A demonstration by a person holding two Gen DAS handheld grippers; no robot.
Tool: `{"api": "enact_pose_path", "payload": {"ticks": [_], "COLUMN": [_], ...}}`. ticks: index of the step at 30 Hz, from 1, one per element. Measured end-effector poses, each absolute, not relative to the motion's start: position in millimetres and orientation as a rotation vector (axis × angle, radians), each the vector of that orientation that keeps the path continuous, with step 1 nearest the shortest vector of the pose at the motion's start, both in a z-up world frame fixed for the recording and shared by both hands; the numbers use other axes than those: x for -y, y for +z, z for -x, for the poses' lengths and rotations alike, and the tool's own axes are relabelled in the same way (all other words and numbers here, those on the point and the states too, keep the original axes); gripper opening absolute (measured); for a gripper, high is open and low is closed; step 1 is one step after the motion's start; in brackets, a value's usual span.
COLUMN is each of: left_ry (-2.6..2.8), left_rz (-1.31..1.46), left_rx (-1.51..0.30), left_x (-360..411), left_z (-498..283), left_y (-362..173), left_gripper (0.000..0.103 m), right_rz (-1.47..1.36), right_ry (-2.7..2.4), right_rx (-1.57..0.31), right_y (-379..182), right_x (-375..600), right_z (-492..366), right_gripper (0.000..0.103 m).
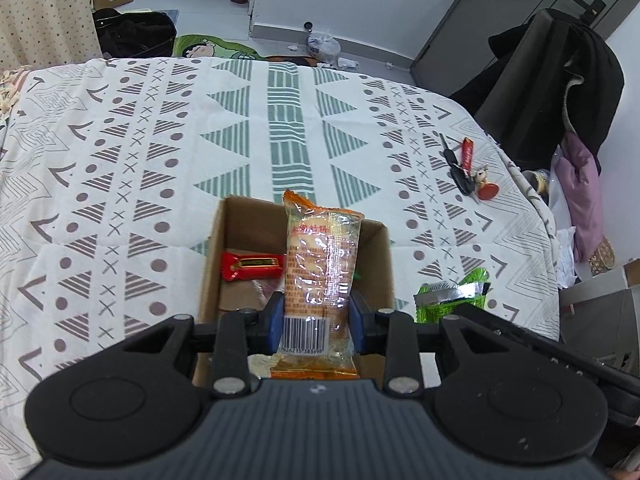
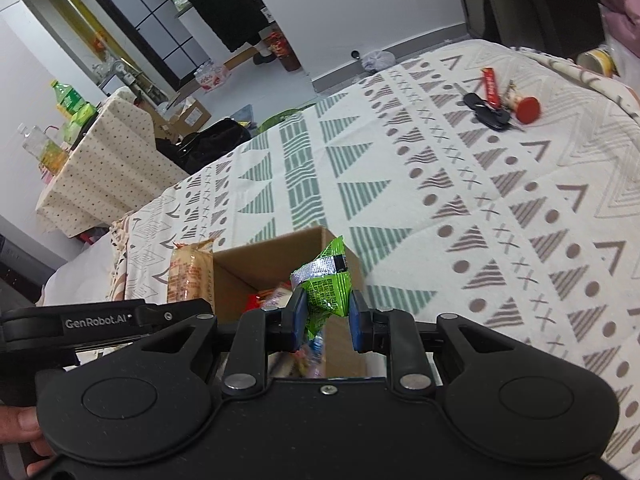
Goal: Organize snacks
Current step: 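Carry both held snacks into the cardboard box and open both tools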
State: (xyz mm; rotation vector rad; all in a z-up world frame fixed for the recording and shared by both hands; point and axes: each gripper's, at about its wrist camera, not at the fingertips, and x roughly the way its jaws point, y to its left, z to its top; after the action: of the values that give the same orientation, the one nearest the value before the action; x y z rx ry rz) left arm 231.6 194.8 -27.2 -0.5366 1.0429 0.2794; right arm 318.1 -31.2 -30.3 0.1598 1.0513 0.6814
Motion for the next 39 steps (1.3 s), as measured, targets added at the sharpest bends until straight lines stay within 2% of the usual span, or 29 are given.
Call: {"api": "enact_pose_path", "payload": {"ticks": [10,19,22,24,25,26,32,35,39], "left_ry": [0.287,0.324,0.330,0.333,0.330,0.332,0.345,0.354,0.340], "left_rz": [0.575,0.564,0.562,0.566,0.569,0.571,0.562,0.550,0.538], "left_rx": [-1.082,-1.106,-1.107,-1.106,-1.104,-1.104,-1.102,-1.088,-1.084], "left_x": [-226,-238,-239,-239,-239,-239,-234,-229,-220], "left_z": [-229,-222,-217,-214,-212,-210,-201,-198,-194], "left_y": [-44,-47,-46,-46,-45,-45,-41,-37,-32], "left_gripper": [0.033,0.038,0.044,0.047,0.050,0.055,0.073,0.077,0.080], "right_rz": [-0.134,-0.123,-0.132,-0.144,-0.149,-0.151,-0.135,-0.133,-0.134], "right_ry": [0.717,0.712,0.705,0.697,0.689,0.686,0.676,0.672,0.663], "right_rx": [-1.068,-1.079,-1.068,-1.065,-1.066,-1.063,-1.076,-1.084,-1.081], "right_y": [-33,-36,-35,-34,-34,-34,-35,-35,-33], "right_x": [-2,-14,-15,-15,-14,-14,-8,-3,8], "right_z": [-317,-311,-310,-311,-311,-310,-304,-300,-293], "right_gripper": [0.022,0.022,0.023,0.030,0.043,0.049,0.050,0.052,0.061]}}
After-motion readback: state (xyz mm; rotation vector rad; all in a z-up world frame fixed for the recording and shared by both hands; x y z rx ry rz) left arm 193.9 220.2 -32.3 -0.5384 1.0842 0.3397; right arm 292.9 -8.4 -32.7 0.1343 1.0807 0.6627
